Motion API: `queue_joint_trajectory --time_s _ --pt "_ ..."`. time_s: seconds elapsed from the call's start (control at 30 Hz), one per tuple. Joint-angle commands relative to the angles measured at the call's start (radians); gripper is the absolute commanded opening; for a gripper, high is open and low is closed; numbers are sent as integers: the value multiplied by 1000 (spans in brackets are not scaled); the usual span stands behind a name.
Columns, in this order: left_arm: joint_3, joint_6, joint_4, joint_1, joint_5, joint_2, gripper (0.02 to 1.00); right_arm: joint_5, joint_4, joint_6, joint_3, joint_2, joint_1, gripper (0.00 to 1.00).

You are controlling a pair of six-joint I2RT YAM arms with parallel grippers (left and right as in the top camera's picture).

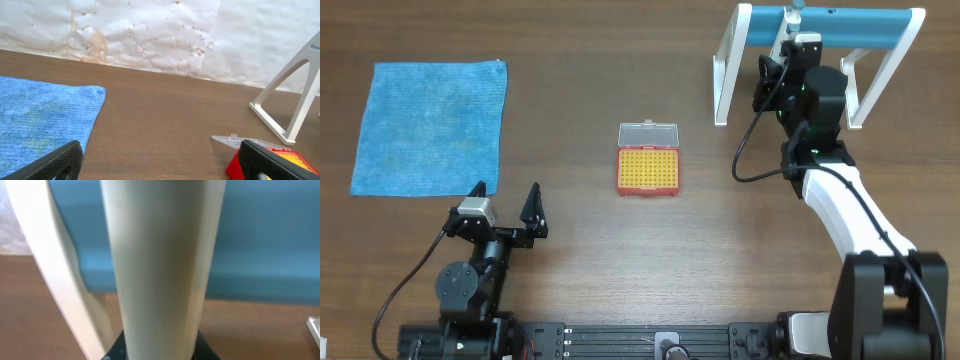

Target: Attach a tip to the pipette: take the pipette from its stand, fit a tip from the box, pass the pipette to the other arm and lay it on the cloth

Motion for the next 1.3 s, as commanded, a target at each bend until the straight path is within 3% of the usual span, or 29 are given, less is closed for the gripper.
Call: queue_joint_trajectory --time_s 0.03,0.1,0.23,0.3,0.37,0.47,0.67,0.87,1.3 --pt "-3 8 -5 2 -4 -5 996 -10 -16 -7 -1 -180 54 88" --pt "-3 8 -5 2 -4 -5 996 -14 33 -7 -53 -249 96 82" --pt "-3 8 -5 2 -4 -5 996 -268 475 -7 -274 -279 186 80" --pt "-3 9 -5 2 -4 -5 996 -280 621 -6 -364 -265 231 82" --pt "-3 8 -5 2 -4 -5 996 -291 648 -6 -422 -264 271 80" --pt "-3 8 -5 2 -4 -5 996 -372 668 -6 -462 -262 337 80" --pt "-3 8 -5 2 -4 -5 996 -372 769 5 -469 -211 444 80" --pt "-3 8 -5 2 -4 -5 996 -339 1081 -8 -461 59 462 80" --pt "-3 8 -5 2 -4 -5 996 -338 915 -109 -391 122 429 82"
